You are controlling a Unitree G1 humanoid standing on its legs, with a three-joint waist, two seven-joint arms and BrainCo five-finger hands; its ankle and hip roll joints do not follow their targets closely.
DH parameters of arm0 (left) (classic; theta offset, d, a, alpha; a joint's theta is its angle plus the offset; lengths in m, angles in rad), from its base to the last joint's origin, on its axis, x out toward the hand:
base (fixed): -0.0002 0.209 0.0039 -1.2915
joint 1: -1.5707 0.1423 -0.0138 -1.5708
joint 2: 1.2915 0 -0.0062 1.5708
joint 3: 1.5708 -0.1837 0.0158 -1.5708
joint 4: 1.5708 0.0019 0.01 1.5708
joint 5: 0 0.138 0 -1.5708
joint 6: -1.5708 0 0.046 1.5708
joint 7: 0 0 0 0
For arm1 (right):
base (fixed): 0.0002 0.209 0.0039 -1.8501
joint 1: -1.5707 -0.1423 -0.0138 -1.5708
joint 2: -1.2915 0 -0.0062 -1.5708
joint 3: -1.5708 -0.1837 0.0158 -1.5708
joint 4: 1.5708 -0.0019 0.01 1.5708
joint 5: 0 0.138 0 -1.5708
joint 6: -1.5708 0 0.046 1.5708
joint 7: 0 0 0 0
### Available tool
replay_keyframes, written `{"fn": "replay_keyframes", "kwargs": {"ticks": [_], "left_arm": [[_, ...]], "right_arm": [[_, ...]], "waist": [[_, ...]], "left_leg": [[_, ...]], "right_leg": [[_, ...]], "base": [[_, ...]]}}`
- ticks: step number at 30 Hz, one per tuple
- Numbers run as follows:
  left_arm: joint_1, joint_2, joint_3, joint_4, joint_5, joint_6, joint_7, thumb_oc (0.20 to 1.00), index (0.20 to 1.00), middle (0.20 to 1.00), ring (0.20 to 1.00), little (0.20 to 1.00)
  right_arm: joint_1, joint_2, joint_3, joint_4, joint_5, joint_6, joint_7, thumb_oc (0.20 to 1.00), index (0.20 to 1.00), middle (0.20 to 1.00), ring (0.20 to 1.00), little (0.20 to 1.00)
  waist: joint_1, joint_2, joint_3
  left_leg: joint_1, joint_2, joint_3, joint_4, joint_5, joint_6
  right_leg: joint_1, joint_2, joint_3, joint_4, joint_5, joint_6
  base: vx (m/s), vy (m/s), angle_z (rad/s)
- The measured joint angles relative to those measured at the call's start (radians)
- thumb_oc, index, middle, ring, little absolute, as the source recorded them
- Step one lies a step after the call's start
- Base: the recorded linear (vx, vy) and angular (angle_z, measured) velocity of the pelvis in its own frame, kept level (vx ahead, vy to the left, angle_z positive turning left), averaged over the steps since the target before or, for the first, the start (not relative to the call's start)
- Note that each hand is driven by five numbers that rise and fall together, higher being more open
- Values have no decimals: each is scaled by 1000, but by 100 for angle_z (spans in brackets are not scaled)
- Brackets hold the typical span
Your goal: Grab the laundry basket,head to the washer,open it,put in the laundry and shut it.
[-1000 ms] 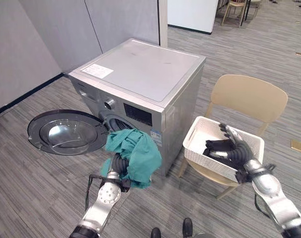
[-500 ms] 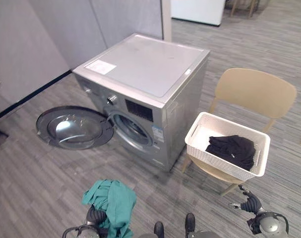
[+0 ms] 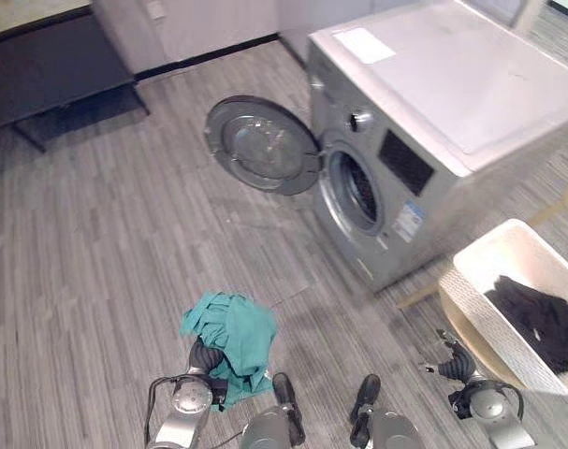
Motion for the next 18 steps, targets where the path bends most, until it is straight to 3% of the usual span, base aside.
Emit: {"fn": "replay_keyframes", "kwargs": {"ticks": [2, 3, 4, 5, 7, 9, 10, 11, 12, 14, 16, 17, 18], "left_arm": [[3, 16, 1, -1, 0, 1, 0, 200, 200, 200, 200, 200], [7, 33, 4, -3, 0, 2, 1, 200, 200, 200, 200, 200], [4, 39, 4, -2, 0, 2, 3, 200, 200, 200, 200, 200], [-2, 55, 6, -2, 0, 3, 10, 200, 200, 200, 200, 200], [-11, 74, 21, -11, 0, 2, 22, 200, 200, 200, 200, 200], [-18, 73, 37, 4, -2, 5, 33, 200, 200, 200, 200, 200], [-35, 70, 36, 17, -20, 5, 29, 200, 200, 200, 200, 200], [-36, 70, 36, 17, -24, 5, 29, 200, 200, 200, 200, 200], [-45, 60, 37, 30, -30, 1, 31, 200, 200, 200, 200, 200], [-52, 50, 25, 44, -31, 4, 28, 200, 200, 200, 200, 200], [-31, 49, 9, 43, -30, 5, 20, 200, 200, 200, 200, 200], [-26, 37, -1, 43, -28, 7, 18, 200, 200, 200, 200, 200], [-25, 28, -4, 39, -28, 7, 16, 200, 200, 200, 200, 200]], "right_arm": [[-23, 5, 11, 0, 0, 0, 1, 1000, 1000, 1000, 1000, 1000], [-31, 13, 22, -8, 0, 0, 3, 1000, 1000, 1000, 1000, 1000], [-27, 12, 29, -20, 1, 1, 2, 1000, 1000, 1000, 1000, 1000], [-34, 17, 51, -36, 1, 0, 5, 1000, 1000, 1000, 1000, 1000], [-35, 45, 58, -39, 2, 1, 7, 1000, 1000, 1000, 1000, 1000], [-45, 68, 58, -48, 10, 0, 7, 1000, 1000, 1000, 1000, 1000], [-41, 62, 56, -60, 14, 0, 7, 1000, 1000, 1000, 1000, 1000], [-40, 63, 56, -55, 22, 1, 7, 1000, 1000, 1000, 1000, 1000], [-43, 60, 55, -49, 34, 1, 6, 1000, 1000, 1000, 1000, 1000], [-41, 56, 51, -34, 39, 2, 6, 1000, 1000, 1000, 1000, 1000], [-17, 56, 50, -30, 39, 7, 7, 1000, 1000, 1000, 1000, 1000], [-7, 50, 45, -17, 39, 8, 8, 1000, 1000, 1000, 1000, 1000], [3, 46, 42, -15, 39, 8, 8, 1000, 1000, 1000, 1000, 1000]], "waist": [[17, -15, -1], [14, -28, -12], [5, -34, -11], [-13, -43, -11], [-7, -67, -8], [-12, -58, 2], [-25, -64, 6], [-28, -72, 9], [-22, -73, 16], [-41, -78, 25], [-44, -76, 32], [-48, -44, 48], [-54, -36, 45]], "left_leg": [[-8, -28, -10, 2, 10, 17], [-3, -44, -24, 3, 28, 43], [-2, -61, -49, 1, 43, 68], [18, -80, -81, -23, 66, 102], [43, -87, -104, -57, 73, 100], [66, -81, -125, -84, 76, 102], [94, -88, -153, -105, 84, 100], [113, -101, -156, -114, 84, 99], [135, -114, -193, -118, 46, 115], [162, -136, -238, -123, 50, 99], [199, -151, -283, -121, 32, 78], [216, -132, -328, -98, -1, 54], [213, -127, -334, -74, -7, 47]], "right_leg": [[-30, -30, 17, 77, -36, 22], [-53, -51, 66, 149, -62, 20], [-66, -57, 122, 201, -81, 39], [-146, -69, 261, 339, -139, 64], [-202, -35, 302, 354, -143, 60], [-249, 55, 358, 357, -154, 43], [-272, 124, 368, 314, -147, 44], [-274, 137, 363, 285, -137, 51], [-299, 167, 378, 238, -117, 54], [-299, 165, 379, 131, -63, 52], [-261, 152, 375, 86, 44, 20], [-219, 170, 385, 87, 79, -1], [-205, 173, 378, 78, 91, -27]], "base": [[198, 197, 14], [206, 194, 32], [244, 213, 73], [176, 105, 74], [131, 68, 33], [204, 3, 35], [409, -24, 78], [447, -74, 81], [247, -63, 51], [303, -108, 85], [307, -141, 91], [268, -187, 86], [163, -136, 75]]}}
